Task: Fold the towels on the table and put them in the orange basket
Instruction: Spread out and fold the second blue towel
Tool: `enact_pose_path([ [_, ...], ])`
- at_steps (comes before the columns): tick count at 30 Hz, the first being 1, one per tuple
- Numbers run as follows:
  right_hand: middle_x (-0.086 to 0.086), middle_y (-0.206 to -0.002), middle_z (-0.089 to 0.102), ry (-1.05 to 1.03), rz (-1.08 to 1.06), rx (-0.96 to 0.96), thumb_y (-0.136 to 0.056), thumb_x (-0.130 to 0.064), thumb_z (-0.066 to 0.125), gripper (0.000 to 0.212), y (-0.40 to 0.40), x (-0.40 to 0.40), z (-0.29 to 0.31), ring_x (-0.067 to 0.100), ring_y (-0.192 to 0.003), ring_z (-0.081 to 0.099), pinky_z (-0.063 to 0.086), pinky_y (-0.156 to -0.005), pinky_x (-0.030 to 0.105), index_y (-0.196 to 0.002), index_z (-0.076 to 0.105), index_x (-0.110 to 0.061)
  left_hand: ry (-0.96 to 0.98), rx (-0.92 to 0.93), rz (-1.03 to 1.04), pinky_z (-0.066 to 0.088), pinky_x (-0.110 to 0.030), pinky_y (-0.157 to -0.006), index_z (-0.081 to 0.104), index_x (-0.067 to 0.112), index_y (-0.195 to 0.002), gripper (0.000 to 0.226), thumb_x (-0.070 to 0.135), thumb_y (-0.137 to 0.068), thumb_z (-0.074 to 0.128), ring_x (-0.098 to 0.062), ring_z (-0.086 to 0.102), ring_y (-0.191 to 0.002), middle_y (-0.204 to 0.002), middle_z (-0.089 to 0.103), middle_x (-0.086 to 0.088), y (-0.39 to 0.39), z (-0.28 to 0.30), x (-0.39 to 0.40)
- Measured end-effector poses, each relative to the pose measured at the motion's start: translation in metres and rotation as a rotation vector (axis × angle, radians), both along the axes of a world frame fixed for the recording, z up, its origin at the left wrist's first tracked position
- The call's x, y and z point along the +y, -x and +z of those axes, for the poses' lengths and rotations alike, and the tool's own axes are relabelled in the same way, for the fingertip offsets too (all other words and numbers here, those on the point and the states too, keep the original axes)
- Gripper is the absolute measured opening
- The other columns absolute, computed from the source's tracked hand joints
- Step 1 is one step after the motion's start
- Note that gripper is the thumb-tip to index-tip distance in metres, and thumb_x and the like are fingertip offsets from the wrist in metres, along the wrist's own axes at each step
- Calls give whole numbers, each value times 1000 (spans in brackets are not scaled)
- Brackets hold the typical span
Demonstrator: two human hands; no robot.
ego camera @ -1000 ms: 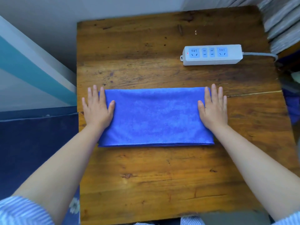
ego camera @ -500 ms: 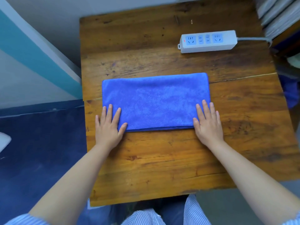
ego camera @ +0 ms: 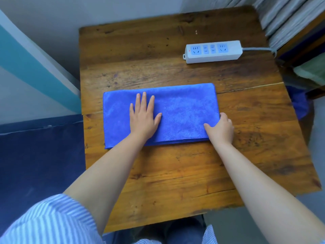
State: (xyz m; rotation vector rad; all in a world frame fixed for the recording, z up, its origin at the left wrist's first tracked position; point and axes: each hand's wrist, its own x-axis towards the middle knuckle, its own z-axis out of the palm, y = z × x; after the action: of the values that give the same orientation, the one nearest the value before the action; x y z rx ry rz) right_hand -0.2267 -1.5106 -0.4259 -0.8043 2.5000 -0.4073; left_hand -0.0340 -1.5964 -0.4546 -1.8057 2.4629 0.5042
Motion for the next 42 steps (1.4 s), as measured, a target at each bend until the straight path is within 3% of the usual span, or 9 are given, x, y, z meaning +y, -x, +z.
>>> enact_pose_path([
  [6,15,-115,60,-108,-143,-148,-76,-14,63,36,5,-25,1,34,-111,52,44,-87,34,-109,52,-4,-68,-31,-46,-4,-45,-115,7,17,-147,69,51,-92,32,-22,-9,-144,-157,-4,-4,10,-10,-16],
  [11,11,-91,61,47,-295,-386,-74,-8,59,8,11,-29,6,27,-79,58,44,-65,29,-82,57,-8,-43,-40,-39,-5,-45,-115,7,18,-147,69,51,-92,30,-21,-9,-144,-157,-4,-3,9,-14,-13],
  [15,5,-87,54,64,-169,-296,-79,-10,58,9,8,-31,21,24,-79,54,38,-59,26,-83,50,-10,-83,-33,-54,-6,-44,-115,5,18,-147,68,50,-92,31,-20,-11,-144,-157,-6,-3,10,-12,-15],
  [20,2,-86,55,356,-54,-362,-78,-5,61,19,-27,-39,52,16,-79,52,40,-66,26,-92,52,-14,-66,64,-62,6,-40,-116,19,11,-145,60,36,-94,40,-22,-1,-145,-156,6,-6,-10,7,-20],
  [27,-14,-69,46,565,203,-448,-78,2,60,21,-124,-56,65,3,-64,46,35,-56,9,-87,49,-14,26,189,196,22,-36,-111,45,2,-131,41,11,-91,45,-24,22,-141,-149,31,-12,-96,31,7],
  [32,9,-94,58,408,437,-441,-79,-1,56,15,-196,-65,38,24,-89,53,33,-68,18,-93,53,-6,55,305,476,31,-32,-102,56,-1,-120,32,4,-90,45,-30,43,-125,-132,52,-15,-158,33,41],
  [36,15,-123,48,69,714,-413,-83,-11,58,45,-215,-59,13,27,-110,49,36,-92,30,-124,43,-2,-13,348,618,36,-32,-97,54,2,-121,31,8,-92,43,-26,48,-120,-126,56,-12,-185,30,58],
  [39,16,-122,51,113,599,-553,-87,-11,55,43,-204,-57,17,20,-96,50,37,-91,25,-128,44,-5,-95,410,653,39,-31,-93,54,5,-121,31,14,-94,42,-24,51,-114,-123,58,-10,-186,28,59],
  [42,17,-116,58,219,512,-582,-88,1,46,29,-177,-52,25,24,-99,56,40,-85,19,-116,54,-1,-165,495,654,41,-28,-84,60,7,-113,29,23,-94,46,-24,57,-104,-110,64,-8,-165,31,51],
])
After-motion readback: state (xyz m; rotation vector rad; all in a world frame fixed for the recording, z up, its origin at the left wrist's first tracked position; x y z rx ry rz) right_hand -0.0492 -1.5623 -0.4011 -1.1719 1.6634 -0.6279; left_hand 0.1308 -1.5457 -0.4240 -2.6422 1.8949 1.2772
